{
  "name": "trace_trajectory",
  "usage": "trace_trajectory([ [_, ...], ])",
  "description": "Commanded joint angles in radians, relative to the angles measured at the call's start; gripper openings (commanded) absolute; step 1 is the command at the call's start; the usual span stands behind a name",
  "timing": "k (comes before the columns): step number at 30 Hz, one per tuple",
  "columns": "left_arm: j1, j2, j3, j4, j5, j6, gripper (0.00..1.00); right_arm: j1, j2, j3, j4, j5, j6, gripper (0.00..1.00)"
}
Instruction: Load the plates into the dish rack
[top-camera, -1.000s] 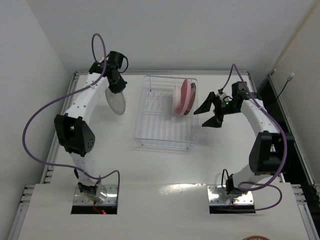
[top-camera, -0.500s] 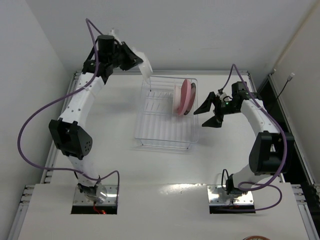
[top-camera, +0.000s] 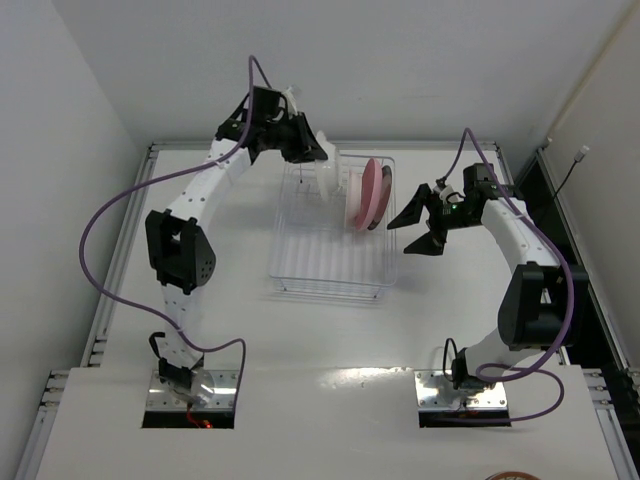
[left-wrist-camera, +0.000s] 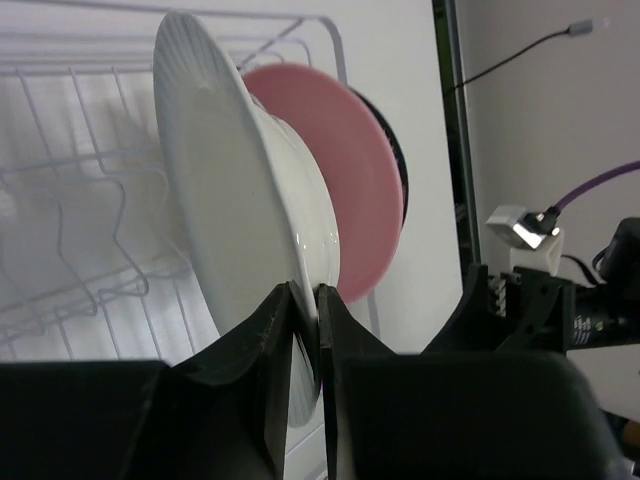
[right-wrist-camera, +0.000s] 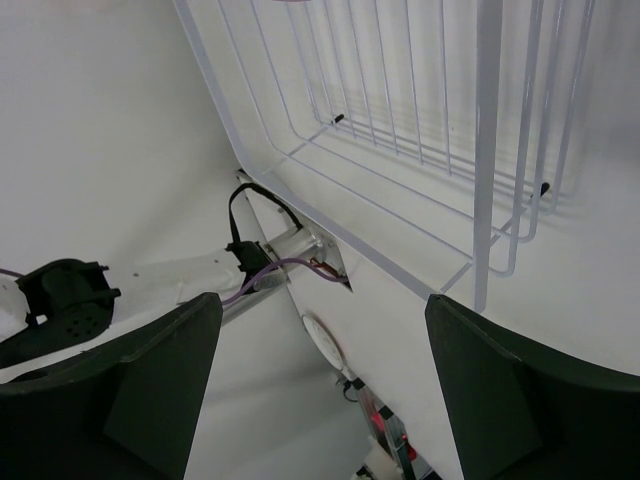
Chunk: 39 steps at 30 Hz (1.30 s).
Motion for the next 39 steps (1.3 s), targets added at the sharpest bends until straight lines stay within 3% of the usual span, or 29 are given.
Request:
trace_trajectory([
  [1,-0.025,-0.049,0.057,-0.022,0.023,0.067,0.00,-0.003,-0.006,-0.002,0.027,-0.024,0.001,0.81],
  [21,-0.072,0.014,0.048,-0.206,-0.225,0.147,0.00,-0.003,-0.006,-0.011,0.027,-0.024,0.001,0.81],
  [28,-0.091,0.034,0.033,-0.206,-0.345,0.058,0.00,-0.003,-0.015,-0.011,0.027,-0.024,0.001,0.81],
  [39,-0.091,-0.035,-0.044,-0.066,-0.536,-0.133,0.00,-0.003,-0.015,-0.011,0.027,-0.024,0.001,0.81],
])
